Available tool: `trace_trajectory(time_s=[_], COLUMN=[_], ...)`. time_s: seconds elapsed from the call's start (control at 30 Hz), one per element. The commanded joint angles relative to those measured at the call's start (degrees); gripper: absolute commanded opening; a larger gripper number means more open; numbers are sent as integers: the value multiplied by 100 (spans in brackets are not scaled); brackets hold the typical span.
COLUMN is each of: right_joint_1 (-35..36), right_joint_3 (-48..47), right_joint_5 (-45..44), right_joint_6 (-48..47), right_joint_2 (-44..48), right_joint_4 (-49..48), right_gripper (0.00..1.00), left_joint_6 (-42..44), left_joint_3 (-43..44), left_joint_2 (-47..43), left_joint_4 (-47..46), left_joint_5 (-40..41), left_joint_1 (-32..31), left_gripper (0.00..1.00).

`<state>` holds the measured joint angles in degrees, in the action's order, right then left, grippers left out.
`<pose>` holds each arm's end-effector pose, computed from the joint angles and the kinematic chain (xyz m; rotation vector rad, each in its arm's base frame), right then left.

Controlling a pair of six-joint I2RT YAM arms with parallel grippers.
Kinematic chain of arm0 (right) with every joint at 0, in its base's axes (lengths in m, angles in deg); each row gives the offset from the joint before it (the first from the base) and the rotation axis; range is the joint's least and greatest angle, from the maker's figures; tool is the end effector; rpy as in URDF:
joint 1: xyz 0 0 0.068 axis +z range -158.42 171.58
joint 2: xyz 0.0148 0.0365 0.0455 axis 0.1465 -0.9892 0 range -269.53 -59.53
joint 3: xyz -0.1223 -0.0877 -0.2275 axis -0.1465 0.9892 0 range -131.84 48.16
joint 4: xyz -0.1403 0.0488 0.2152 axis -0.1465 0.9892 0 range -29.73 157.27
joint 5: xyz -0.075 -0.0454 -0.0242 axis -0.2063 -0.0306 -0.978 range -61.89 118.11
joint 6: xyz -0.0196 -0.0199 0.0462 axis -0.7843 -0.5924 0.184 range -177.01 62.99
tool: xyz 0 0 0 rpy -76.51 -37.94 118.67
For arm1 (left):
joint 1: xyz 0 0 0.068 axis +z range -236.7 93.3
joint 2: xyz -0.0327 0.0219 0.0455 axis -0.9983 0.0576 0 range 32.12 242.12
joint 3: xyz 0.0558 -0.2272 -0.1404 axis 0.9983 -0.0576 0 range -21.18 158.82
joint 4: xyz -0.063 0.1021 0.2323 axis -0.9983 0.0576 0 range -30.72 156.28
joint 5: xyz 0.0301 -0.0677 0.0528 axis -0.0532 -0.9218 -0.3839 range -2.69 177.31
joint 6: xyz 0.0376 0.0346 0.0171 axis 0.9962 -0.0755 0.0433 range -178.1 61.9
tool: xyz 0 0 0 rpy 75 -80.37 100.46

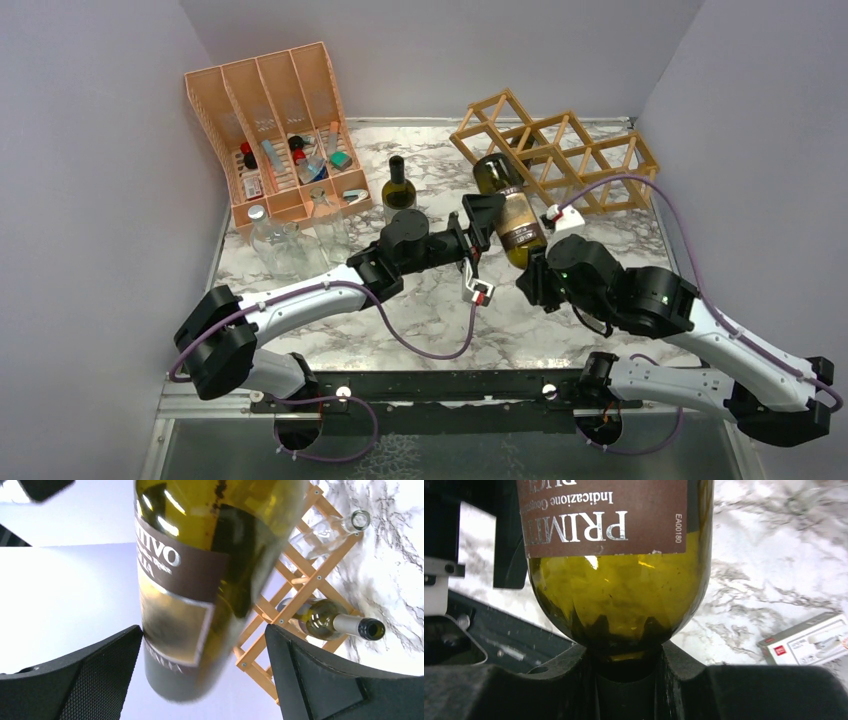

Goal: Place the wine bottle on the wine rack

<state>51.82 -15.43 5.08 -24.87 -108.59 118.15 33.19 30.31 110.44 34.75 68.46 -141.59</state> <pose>0.0850 0.1205 0.3591 -0.3585 2.2559 0.3873 0.1745 -0.2683 0.3108 1.5983 0.2204 0.2266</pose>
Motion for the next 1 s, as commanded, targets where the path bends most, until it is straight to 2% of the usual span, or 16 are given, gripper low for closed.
trace_trajectory(time_s=[0.0, 0.17, 0.23, 0.33, 0.43, 0.67, 0.8, 0.97], right_joint_1=[-40, -39, -37, -39, -43, -182, -756, -1357], right_joint_3=[-479, -448, -403, -361, -254, 39, 304, 726], right_joint_5=[-1481, -2081, -2253, -2482, -2657, -2810, -2137, -1269], right_joint_6=[301, 646, 860, 1228, 1290, 1125, 852, 895], right_joint_2=[318, 461, 439, 293, 31, -699, -762, -834], right_joint_4=[-343, -284, -160, 155, 228, -294, -969, -1461], right_gripper=[1, 1, 1, 1, 1, 1, 1, 1], left_joint_6=[-552, -1648, -2401, -4081, -5317, -6758, -7416, -7783], left_joint_3=[-82, -127, -98, 154, 240, 7, -201, -228], left_joint_2=[-144, -255, -304, -294, -289, -746, -1196, -1720], left_joint_4=[-517, -615, -710, -932, -1136, -1150, -1107, -798], left_joint_5=[68, 51, 249, 1105, 2122, 2794, 2893, 3216], left_joint_1=[-31, -33, -39, -44, -40, -37, -37, -33], left_gripper=[99, 99, 99, 99, 99, 99, 99, 99])
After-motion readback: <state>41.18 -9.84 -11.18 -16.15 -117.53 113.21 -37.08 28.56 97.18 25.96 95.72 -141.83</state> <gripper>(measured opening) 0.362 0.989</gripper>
